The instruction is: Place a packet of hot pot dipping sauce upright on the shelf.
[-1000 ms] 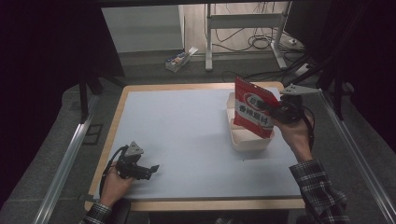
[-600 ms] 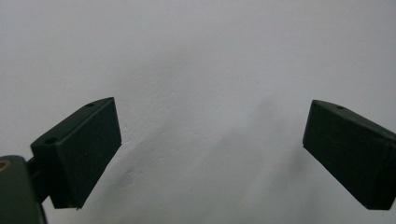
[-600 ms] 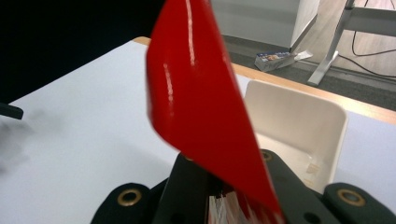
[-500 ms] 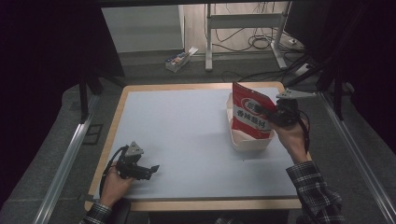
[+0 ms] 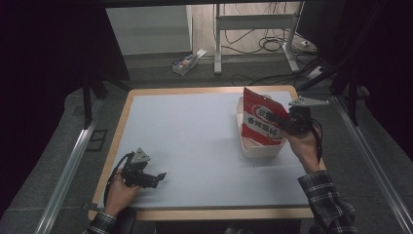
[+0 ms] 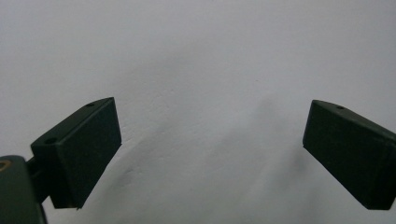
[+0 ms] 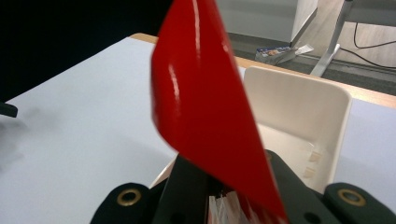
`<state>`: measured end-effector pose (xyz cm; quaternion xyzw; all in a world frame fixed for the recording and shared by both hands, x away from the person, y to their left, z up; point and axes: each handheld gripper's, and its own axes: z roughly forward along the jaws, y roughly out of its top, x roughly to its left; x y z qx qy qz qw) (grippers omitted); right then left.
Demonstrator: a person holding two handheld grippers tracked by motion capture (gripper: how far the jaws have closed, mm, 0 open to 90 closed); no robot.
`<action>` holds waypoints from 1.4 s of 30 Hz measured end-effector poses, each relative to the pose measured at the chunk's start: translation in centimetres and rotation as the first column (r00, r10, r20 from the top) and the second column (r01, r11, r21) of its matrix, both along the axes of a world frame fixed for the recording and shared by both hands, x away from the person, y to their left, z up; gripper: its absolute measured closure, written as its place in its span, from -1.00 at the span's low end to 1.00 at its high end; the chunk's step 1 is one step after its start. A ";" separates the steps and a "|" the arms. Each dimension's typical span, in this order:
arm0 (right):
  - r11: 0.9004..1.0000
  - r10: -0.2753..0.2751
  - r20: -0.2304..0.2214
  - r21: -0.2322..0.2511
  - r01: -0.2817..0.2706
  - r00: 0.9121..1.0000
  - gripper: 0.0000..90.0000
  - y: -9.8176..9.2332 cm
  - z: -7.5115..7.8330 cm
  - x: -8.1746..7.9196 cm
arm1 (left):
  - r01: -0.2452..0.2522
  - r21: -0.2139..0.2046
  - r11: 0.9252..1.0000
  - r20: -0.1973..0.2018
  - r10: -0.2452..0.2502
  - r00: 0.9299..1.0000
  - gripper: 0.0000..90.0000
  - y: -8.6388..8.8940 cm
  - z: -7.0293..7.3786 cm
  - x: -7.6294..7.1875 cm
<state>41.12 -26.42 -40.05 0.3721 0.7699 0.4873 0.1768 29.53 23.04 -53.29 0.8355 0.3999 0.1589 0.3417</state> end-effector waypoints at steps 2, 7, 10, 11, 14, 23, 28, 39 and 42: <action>1.000 -0.003 0.002 -0.002 0.003 1.000 0.97 -0.1 -0.1 0.0 | 0.000 0.001 1.000 0.001 0.000 1.000 -0.90 0.0 0.0 0.0; 1.000 -0.028 0.006 -0.013 0.028 1.000 0.97 -0.7 -0.5 0.1 | 0.001 0.002 1.000 0.001 -0.001 1.000 -0.90 0.0 0.0 0.0; 0.999 -0.045 0.003 -0.012 0.045 0.999 0.97 -1.1 -0.7 0.3 | 0.001 0.005 1.000 -0.001 -0.001 1.000 -0.90 -0.1 0.0 0.0; 0.999 -0.050 0.001 -0.014 0.050 0.999 0.97 -1.3 -0.8 0.4 | 0.000 0.005 1.000 -0.001 0.000 1.000 -0.90 -0.1 0.0 0.0; 0.997 -0.072 -0.006 -0.010 0.072 0.997 0.96 -1.9 -1.1 0.7 | 0.001 0.006 1.000 -0.001 -0.001 1.000 -0.90 -0.1 0.0 0.0; 0.992 -0.110 0.010 -0.061 0.110 0.994 0.90 -2.1 -1.2 1.4 | 0.002 0.015 1.000 -0.004 -0.002 1.000 -0.90 -0.1 -0.1 0.0; 0.988 -0.138 0.004 -0.067 0.137 0.990 0.74 -2.3 -1.6 2.0 | 0.003 0.021 1.000 -0.008 -0.002 1.000 -0.90 -0.2 -0.2 0.0; 0.973 -0.219 0.012 -0.075 0.219 0.976 -0.15 -1.9 -1.8 2.3 | 0.002 0.021 1.000 -0.008 -0.002 1.000 -0.90 -0.2 -0.2 0.1; 0.972 -0.224 0.003 -0.071 0.224 0.975 -0.30 -1.8 -1.8 2.2 | 0.002 0.020 1.000 -0.008 -0.002 1.000 -0.90 -0.1 -0.1 0.0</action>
